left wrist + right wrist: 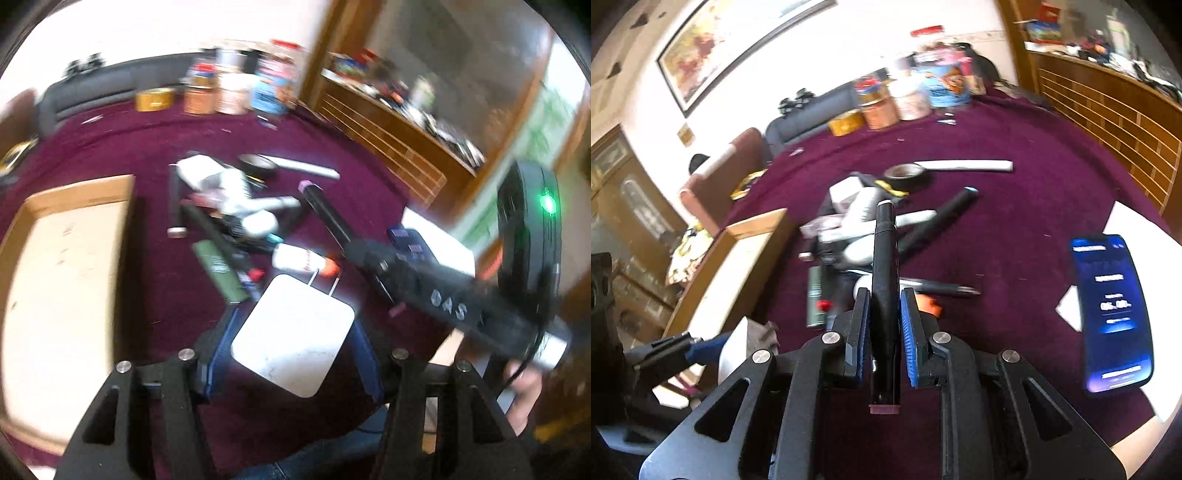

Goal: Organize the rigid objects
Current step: 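Carry the adapter and marker into the cardboard box and open both grippers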

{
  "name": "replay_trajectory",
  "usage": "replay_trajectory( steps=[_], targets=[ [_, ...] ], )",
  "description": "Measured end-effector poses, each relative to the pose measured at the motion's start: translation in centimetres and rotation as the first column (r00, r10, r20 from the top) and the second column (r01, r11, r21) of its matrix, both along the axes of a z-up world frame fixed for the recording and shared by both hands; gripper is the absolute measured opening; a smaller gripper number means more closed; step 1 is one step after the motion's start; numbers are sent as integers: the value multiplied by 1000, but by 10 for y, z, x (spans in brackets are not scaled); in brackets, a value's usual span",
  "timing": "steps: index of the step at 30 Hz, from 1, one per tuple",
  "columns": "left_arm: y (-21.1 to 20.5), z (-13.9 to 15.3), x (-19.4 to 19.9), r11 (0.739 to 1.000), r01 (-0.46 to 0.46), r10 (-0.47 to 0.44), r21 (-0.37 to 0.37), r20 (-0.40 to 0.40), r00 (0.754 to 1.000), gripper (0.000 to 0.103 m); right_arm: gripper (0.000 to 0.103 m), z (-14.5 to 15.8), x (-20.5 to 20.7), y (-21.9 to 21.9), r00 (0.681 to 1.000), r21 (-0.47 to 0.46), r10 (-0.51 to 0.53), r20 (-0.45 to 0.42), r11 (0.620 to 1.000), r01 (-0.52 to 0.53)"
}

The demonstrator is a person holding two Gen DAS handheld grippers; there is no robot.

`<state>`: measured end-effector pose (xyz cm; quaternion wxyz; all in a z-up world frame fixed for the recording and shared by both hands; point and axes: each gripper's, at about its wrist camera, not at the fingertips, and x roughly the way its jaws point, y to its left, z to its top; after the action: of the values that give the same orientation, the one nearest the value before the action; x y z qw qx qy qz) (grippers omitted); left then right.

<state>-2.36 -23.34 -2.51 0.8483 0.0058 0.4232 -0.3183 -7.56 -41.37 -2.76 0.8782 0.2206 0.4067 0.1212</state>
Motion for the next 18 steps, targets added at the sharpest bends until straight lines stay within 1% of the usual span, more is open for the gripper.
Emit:
replay_trajectory(
  steps=[1, 3, 6, 9, 13, 18],
  targets=[
    [1, 6, -1, 1000, -17, 17, -15, 2, 1000, 58, 16, 4, 0, 6, 1000, 5, 17, 9, 1000, -17],
    [18, 22, -4, 996, -59, 60, -60, 22, 998, 58, 16, 10, 1, 17, 998, 7, 50, 24, 999, -50],
    [33, 38, -2, 990, -111, 116, -85, 52, 992, 58, 16, 20, 2, 36, 994, 13, 101, 48, 995, -102],
    [47, 48, 4, 983, -153, 160, -101, 63, 985, 58, 16, 27, 9, 50, 987, 11, 145, 61, 989, -146],
    [69, 54, 9, 971, -198, 209, -130, 74, 975, 58, 16, 29, 15, 68, 978, 51, 202, 57, 977, -205],
    [99, 44, 22, 949, -276, 286, -152, 44, 957, 58, 16, 25, 20, 98, 963, 64, 266, 36, 961, -267]
  ],
)
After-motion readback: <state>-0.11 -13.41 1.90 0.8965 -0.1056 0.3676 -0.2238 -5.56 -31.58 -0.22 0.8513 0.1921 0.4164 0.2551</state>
